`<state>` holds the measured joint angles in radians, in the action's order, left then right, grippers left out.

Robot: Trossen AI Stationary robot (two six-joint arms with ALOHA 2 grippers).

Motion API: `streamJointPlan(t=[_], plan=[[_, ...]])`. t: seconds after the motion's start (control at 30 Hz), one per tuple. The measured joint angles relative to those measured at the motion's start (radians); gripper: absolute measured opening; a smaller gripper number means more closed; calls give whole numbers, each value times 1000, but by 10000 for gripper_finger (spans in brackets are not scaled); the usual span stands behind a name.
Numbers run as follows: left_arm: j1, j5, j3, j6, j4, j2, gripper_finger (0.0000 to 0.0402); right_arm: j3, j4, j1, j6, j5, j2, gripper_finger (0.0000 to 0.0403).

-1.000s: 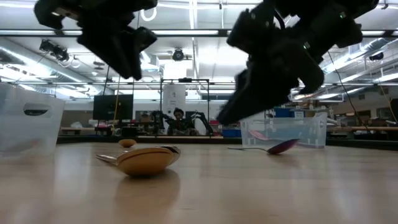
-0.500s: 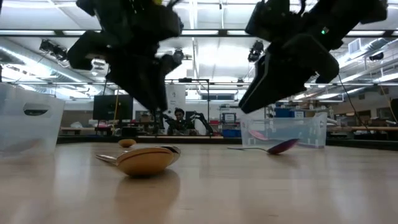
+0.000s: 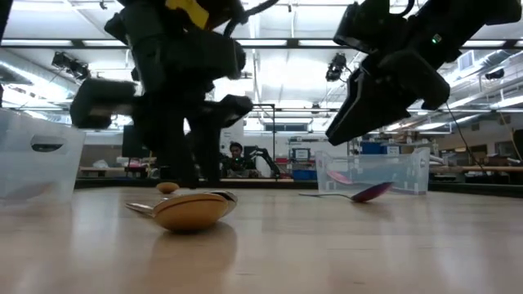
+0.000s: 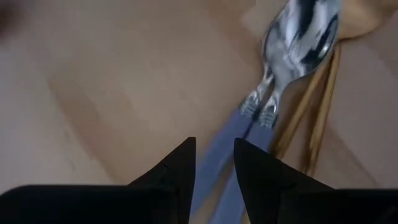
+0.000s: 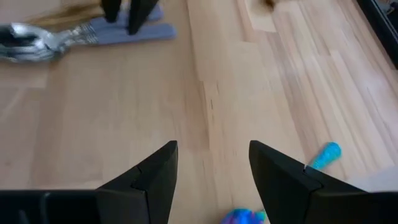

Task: Sort silverware by color (type)
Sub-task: Put the purple spoon into the black bin

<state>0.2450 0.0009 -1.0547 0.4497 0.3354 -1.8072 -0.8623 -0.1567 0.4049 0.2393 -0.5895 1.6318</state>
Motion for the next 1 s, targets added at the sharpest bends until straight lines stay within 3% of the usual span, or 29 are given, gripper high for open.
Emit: streamJointPlan(t=[0.23,0.53,1.0], plan=[[37,-128,1,69,-55,-39,120,1,34,0,-11,12,3,208],[4,-52,-2,56,-40,-56,124,14,75,1,-24,18,4,208],[0,-41,4,-24,-10,-16,123,14,93,1,-33,27,4,208]])
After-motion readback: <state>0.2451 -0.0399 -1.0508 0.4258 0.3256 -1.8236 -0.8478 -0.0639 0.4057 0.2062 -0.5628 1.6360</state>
